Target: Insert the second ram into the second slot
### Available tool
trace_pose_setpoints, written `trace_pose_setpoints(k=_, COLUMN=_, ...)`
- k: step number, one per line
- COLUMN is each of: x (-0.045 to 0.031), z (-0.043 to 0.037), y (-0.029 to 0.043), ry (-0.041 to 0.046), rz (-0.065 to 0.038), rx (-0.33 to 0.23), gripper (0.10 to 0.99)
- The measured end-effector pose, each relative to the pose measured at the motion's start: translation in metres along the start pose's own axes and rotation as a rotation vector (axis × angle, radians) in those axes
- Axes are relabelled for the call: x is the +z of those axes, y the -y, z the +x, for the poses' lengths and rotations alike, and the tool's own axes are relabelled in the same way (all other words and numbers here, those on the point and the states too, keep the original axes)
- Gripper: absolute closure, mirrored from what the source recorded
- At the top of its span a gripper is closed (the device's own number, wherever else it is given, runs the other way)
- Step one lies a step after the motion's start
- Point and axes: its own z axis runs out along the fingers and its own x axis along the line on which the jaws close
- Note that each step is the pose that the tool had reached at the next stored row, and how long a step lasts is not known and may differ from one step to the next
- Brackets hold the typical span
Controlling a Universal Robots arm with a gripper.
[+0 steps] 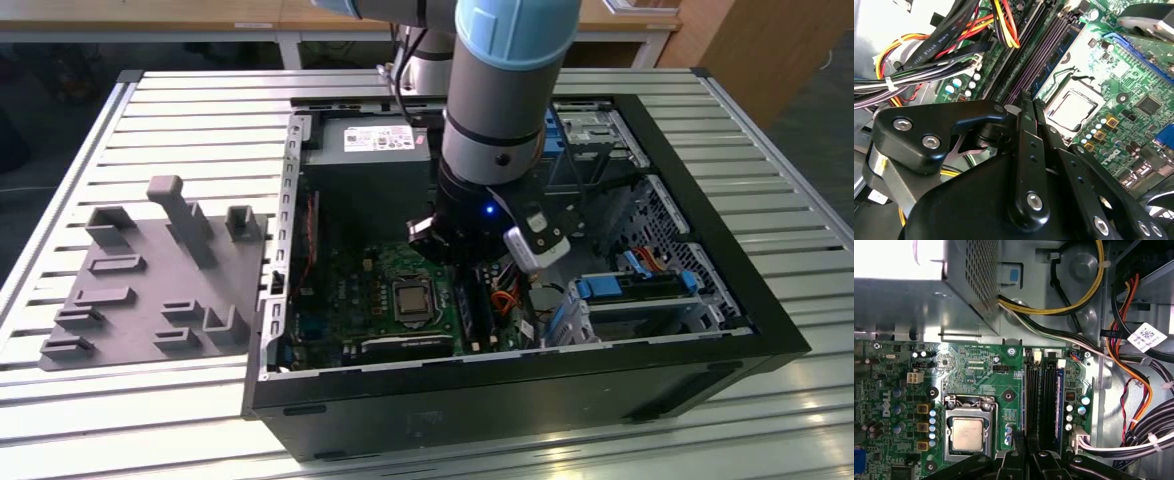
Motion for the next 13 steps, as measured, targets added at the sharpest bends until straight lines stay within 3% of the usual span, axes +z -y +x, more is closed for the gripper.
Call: trace_pose_setpoints(k=13, x=0.0021, z=-0.0066, y=0.0002, ry=-0.0005, rz=0.000, rx=0.000, gripper=0.953)
